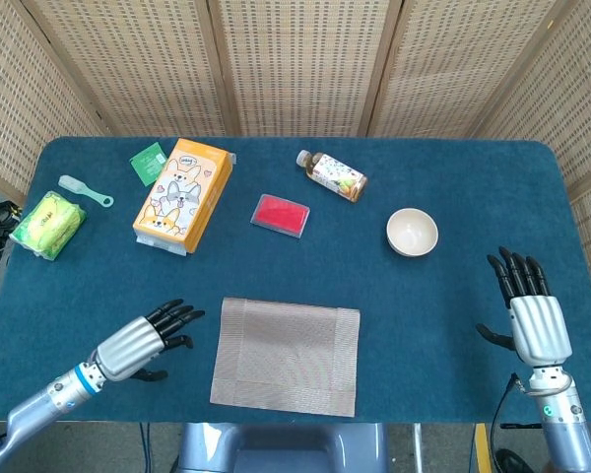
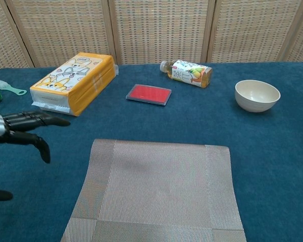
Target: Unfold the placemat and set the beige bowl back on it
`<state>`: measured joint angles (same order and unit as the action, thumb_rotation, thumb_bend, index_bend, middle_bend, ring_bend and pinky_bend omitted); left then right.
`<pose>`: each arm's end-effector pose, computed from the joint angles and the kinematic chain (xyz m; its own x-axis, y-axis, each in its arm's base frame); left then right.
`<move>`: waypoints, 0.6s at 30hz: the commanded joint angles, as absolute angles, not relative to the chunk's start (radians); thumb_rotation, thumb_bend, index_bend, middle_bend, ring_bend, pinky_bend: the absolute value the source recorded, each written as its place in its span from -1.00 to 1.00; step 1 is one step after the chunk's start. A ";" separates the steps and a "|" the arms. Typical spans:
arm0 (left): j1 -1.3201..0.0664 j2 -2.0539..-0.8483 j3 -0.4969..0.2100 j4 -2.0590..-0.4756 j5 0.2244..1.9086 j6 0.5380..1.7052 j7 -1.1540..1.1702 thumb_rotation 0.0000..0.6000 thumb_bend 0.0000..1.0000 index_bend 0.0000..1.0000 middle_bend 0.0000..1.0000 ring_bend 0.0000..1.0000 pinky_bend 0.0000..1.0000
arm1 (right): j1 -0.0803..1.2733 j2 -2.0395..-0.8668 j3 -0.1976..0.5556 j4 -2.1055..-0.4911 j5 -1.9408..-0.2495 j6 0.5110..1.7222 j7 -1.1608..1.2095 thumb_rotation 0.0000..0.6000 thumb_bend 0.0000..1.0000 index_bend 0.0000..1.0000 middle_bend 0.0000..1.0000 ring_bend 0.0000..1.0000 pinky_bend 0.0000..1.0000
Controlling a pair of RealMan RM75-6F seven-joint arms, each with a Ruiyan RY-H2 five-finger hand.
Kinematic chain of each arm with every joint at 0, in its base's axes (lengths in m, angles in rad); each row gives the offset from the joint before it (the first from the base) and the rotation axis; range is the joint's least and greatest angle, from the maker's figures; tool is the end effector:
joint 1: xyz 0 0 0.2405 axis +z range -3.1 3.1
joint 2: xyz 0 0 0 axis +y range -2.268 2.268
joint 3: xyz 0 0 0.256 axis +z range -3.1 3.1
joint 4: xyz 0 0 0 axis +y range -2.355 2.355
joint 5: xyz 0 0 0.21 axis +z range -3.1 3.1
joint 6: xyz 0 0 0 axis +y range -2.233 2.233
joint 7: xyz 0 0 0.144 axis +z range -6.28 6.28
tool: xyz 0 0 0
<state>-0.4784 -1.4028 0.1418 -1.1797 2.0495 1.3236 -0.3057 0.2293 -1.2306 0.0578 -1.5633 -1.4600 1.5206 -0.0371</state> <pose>-0.2532 0.2295 0.0265 0.5238 0.2597 0.8113 0.6332 -0.7558 -0.1668 -0.2836 -0.2256 0.1352 0.3594 0.0878 0.9290 -0.9245 -0.1018 0.3673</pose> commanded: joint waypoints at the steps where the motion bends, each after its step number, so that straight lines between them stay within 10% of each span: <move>1: -0.511 -1.446 0.165 -1.153 2.077 1.303 -0.266 1.00 -0.93 -0.28 -1.00 -1.00 -1.00 | 0.216 -1.240 0.062 -1.566 -1.461 1.533 -0.052 1.00 -0.88 -1.00 -1.00 -1.00 -1.00; 18: -0.596 -1.593 0.215 -1.115 2.082 1.224 -0.212 1.00 -0.70 -0.39 -1.00 -1.00 -1.00 | 0.202 -1.226 0.078 -1.559 -1.466 1.499 -0.027 1.00 -0.88 -1.00 -1.00 -1.00 -1.00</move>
<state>-0.5931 -1.5906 0.2130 -1.1159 2.0833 1.2264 -0.2124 0.2018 -1.2264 0.0775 -1.5591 -1.4657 1.4987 -0.0277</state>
